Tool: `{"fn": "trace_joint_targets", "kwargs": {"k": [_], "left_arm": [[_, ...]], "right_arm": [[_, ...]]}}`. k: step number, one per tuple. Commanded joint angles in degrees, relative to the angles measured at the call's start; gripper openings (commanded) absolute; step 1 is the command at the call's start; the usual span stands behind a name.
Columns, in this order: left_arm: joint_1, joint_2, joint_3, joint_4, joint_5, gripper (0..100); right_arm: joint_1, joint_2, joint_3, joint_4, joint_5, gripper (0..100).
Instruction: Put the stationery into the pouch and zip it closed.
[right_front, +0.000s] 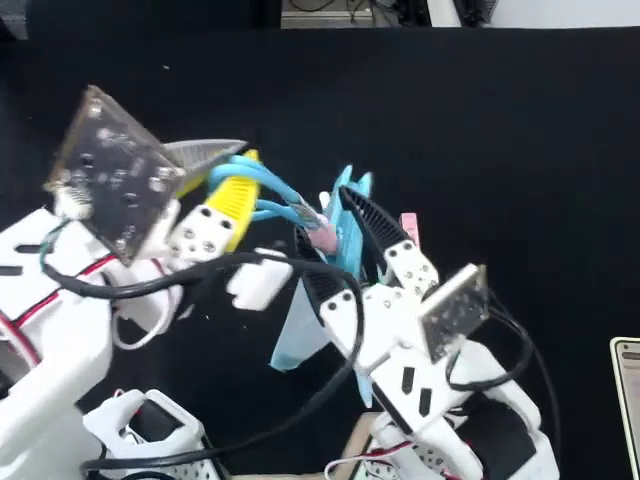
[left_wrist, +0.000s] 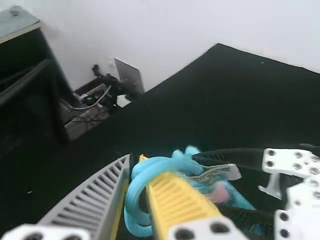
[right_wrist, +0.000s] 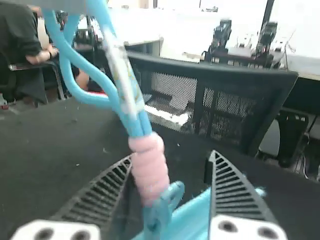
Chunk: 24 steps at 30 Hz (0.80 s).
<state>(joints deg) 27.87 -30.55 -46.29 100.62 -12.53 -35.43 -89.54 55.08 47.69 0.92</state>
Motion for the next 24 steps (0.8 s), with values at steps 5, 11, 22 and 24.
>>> {"fn": "trace_joint_targets", "kwargs": {"k": [5, 11, 22, 24], "left_arm": [[-5.8, -3.1, 0.1, 0.1, 1.7, 3], [-5.9, -2.5, 1.7, 0.1, 1.7, 3], [-19.4, -3.0, 6.7, -5.2, 5.1, 3], [-21.5, -3.0, 6.7, -6.1, 7.7, 3]], "right_arm": [[-0.4, -1.7, -2.2, 2.3, 0.8, 27.3], [-1.2, 0.7, -12.1, 11.9, 1.1, 34.2], [-8.5, 0.5, -13.2, 14.9, 9.3, 22.5], [-8.5, 0.5, -13.2, 14.9, 9.3, 25.7]]}}
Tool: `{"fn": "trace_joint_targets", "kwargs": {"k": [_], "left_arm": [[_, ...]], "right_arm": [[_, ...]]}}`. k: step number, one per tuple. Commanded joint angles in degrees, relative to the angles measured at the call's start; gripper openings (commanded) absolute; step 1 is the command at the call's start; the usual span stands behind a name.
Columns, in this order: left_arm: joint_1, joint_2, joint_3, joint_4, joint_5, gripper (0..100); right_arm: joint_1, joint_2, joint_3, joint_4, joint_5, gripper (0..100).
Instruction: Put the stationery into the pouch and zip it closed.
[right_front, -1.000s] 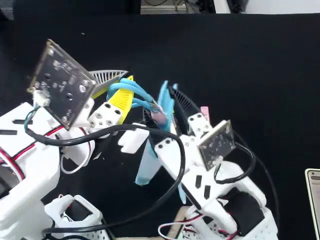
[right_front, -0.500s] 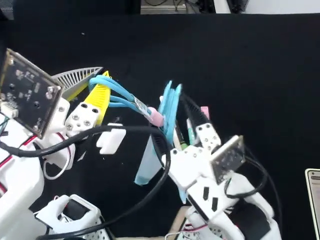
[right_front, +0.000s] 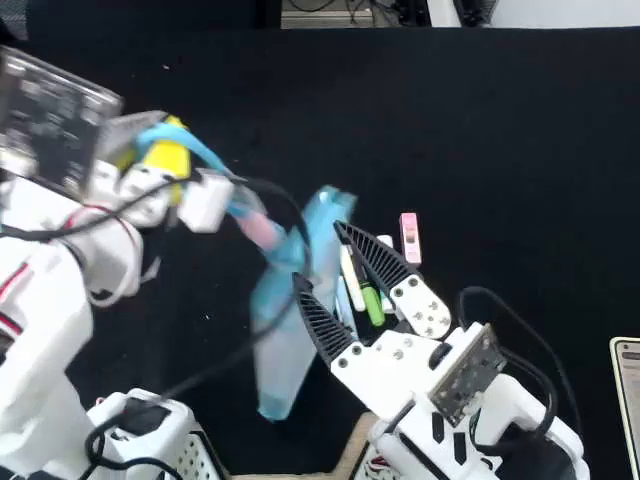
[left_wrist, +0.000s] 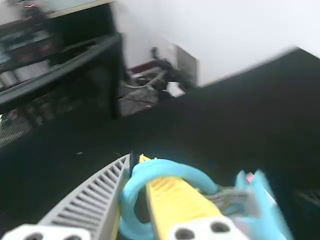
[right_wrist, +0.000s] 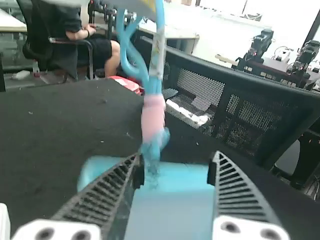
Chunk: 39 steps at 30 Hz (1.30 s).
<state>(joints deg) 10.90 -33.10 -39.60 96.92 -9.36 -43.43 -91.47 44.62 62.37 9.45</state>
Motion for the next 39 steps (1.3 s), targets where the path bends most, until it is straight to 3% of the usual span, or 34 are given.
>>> {"fn": "trace_joint_targets", "kwargs": {"k": [1, 4, 9, 15, 19, 23, 29, 35, 39], "left_arm": [[-4.9, -0.5, 0.0, -2.4, 5.4, 3], [-5.1, -0.5, 0.0, -2.4, 6.1, 3], [-4.9, -0.5, -0.4, -2.5, 6.3, 3], [-4.8, -0.5, 0.0, -5.1, 12.4, 3], [4.0, -0.5, 0.0, -3.4, 12.2, 3], [13.1, -0.5, 0.0, -1.1, 12.0, 3], [15.0, -0.5, 3.2, -1.6, 9.3, 3], [24.7, -0.6, 3.1, -2.1, 8.9, 3], [26.1, -0.4, 3.8, -6.0, 8.9, 3]], "right_arm": [[-0.5, 2.4, -2.8, 0.3, 0.8, 27.9], [-0.5, 2.4, -2.7, 0.3, 0.8, 33.5], [-0.6, 2.9, -2.5, -0.7, -2.6, 30.7], [-6.9, 2.9, 6.5, -11.4, -4.5, 30.4], [-7.6, 2.4, 14.2, -20.6, -4.9, 30.3], [-7.5, 2.4, 14.7, -21.6, -8.7, 30.3], [-7.5, 0.9, 14.7, -21.6, -9.2, 30.3], [-7.4, 0.7, 15.4, -21.7, -9.2, 30.3], [-7.3, 0.7, 16.4, -21.6, -9.2, 30.3]]}}
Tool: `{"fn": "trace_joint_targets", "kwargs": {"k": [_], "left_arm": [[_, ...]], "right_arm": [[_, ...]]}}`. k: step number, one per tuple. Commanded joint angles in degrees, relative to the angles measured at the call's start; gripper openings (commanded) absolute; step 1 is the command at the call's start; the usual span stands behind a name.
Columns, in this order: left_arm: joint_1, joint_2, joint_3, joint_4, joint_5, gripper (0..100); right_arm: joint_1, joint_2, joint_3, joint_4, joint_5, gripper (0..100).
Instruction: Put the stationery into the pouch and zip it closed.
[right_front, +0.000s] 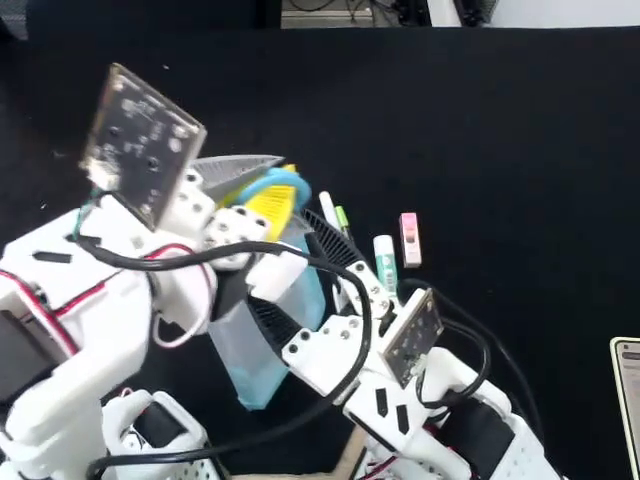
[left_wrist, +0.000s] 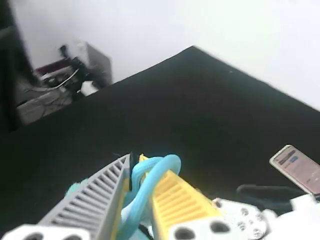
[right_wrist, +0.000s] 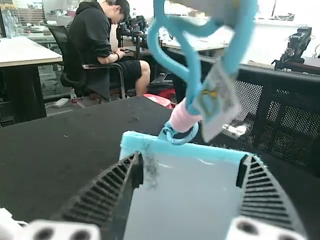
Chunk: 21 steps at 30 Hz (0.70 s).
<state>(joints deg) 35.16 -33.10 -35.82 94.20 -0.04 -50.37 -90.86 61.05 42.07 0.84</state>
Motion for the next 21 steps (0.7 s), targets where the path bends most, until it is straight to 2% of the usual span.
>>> {"fn": "trace_joint_targets", "kwargs": {"k": [1, 7, 10, 18, 21], "left_arm": [[2.2, -0.4, 0.0, -3.6, -0.4, 3], [7.2, 0.0, 0.0, -6.8, -1.1, 3], [7.4, 0.1, 0.0, -7.0, -2.5, 3], [6.9, 0.1, 0.1, -10.5, -2.5, 3], [6.9, 0.2, 0.3, -10.5, -2.5, 3]], "right_arm": [[0.1, 0.0, 0.2, -1.3, -0.6, 30.3], [6.1, -0.1, -0.3, -1.8, -1.8, 30.3], [6.7, -2.4, -1.2, -1.8, -5.7, 30.3], [6.7, -11.5, 1.7, -1.4, -5.9, 30.2], [6.7, -12.0, 2.7, -1.6, -5.9, 23.0]]}}
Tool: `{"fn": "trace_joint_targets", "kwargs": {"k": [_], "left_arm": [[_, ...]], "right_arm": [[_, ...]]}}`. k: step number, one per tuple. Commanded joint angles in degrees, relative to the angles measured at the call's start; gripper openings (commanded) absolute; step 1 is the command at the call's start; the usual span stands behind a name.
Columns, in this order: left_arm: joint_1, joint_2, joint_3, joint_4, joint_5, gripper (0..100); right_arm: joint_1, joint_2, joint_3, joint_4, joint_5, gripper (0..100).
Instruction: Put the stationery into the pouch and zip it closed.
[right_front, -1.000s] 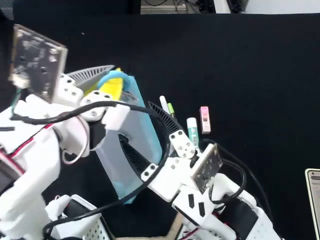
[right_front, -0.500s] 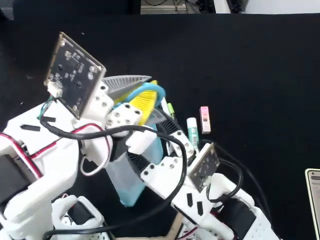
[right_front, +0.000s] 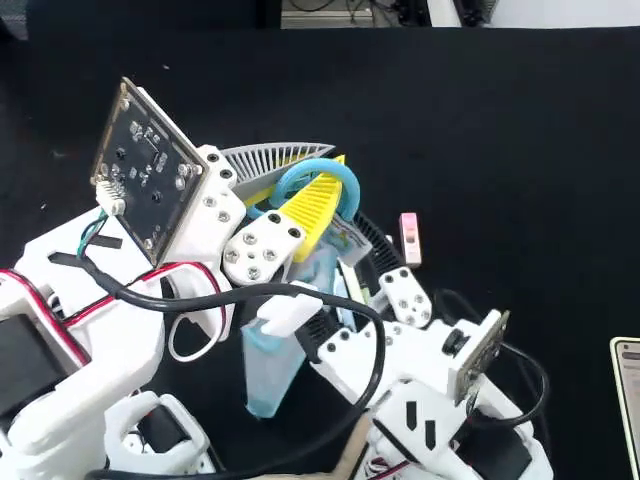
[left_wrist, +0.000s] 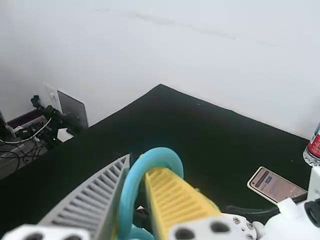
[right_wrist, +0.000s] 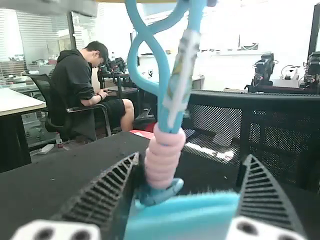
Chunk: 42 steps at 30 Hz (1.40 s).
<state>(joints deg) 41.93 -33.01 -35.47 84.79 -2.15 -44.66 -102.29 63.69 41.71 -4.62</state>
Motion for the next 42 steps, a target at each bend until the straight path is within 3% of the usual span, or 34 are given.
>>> {"fn": "trace_joint_targets", "kwargs": {"k": [1, 5, 9, 13, 33, 37, 42], "left_arm": [[0.1, 0.1, 0.4, -1.5, -0.4, 3], [-2.1, -0.2, 2.3, -3.6, -5.4, 3], [-10.5, -0.2, 4.7, -5.9, -5.9, 3], [-14.7, -0.6, 8.1, -8.8, -5.9, 3], [-15.3, -5.7, 8.7, -9.8, -6.4, 3], [-15.9, -5.8, 8.8, -9.8, -6.5, 3], [-23.1, -5.8, 11.5, -13.9, -6.4, 3]], "right_arm": [[1.0, -0.6, 0.0, -1.2, -0.4, 18.3], [1.0, -0.5, -0.3, -1.1, 1.1, 8.3], [1.0, -0.5, -0.4, -0.8, 3.3, 16.2], [0.8, -0.5, -1.5, 1.2, 3.3, 22.0], [3.2, -1.0, -1.5, 1.8, 3.3, 21.7], [3.4, -1.0, -1.6, 1.8, 3.3, 12.9], [3.4, -1.0, -2.3, 1.8, 3.6, 4.8]]}}
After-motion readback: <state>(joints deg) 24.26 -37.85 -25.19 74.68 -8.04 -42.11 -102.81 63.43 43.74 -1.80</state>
